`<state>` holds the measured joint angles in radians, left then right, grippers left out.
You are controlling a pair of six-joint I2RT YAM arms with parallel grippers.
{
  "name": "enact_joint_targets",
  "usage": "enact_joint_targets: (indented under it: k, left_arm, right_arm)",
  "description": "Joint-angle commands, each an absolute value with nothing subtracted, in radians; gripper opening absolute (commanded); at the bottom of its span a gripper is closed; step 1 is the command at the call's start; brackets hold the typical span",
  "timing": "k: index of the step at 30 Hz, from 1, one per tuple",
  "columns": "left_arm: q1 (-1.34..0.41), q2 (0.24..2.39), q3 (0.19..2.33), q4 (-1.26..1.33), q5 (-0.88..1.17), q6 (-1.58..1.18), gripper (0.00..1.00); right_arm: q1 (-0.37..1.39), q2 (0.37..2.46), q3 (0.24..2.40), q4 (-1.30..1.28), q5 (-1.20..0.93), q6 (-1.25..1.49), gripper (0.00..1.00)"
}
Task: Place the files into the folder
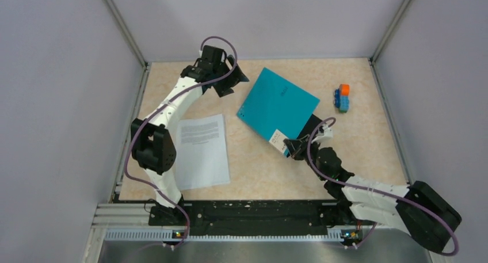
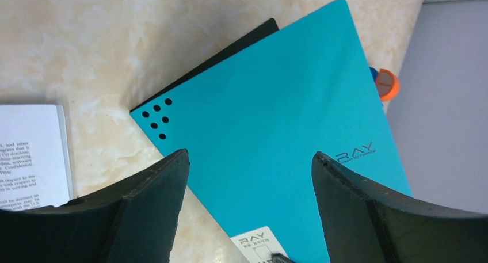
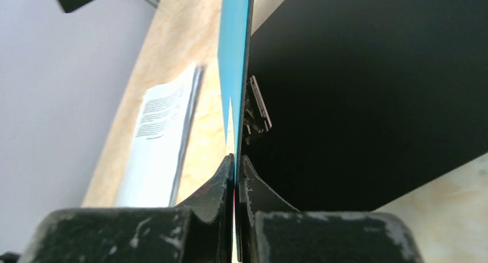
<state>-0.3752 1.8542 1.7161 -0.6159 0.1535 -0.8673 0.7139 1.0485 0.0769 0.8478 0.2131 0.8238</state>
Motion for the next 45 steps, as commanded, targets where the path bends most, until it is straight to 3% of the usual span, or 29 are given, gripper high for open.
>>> enact_joint_targets:
  k: [1,11,19,29,39,45]
  left_arm:
    - [-0.399,1.749,1.692,-0.621,0.123,-0.93,0.83]
    - [-0.413,1.707,1.718,-0.636,0.168,-0.944,0.81]
    - [-0.411,1.651,1.735,-0.695,0.128,-0.904,0.81]
    - [-0.416,1.563,1.699,-0.704,0.113,-0.878,0.77]
    - [-0.426,1.629,1.689,-0.725,0.167,-0.781,0.75]
    - [-0.427,1.625,1.643,-0.744,0.061,-0.693,0.67]
  right_arm:
    - [0.79,0.932,0.171,0.489,0.462,0.583,0.0]
    - [1.126,1.087,0.319,0.38,0.872,0.37,0.0]
    - [1.281,1.264,0.424,0.373,1.063,0.267,0.0]
    - [1.337,1.325,0.483,0.34,1.109,0.218,0.0]
    - [1.386,1.446,0.576,0.31,1.132,0.175,0.0]
    - [1.392,1.472,0.611,0.273,1.141,0.169,0.0]
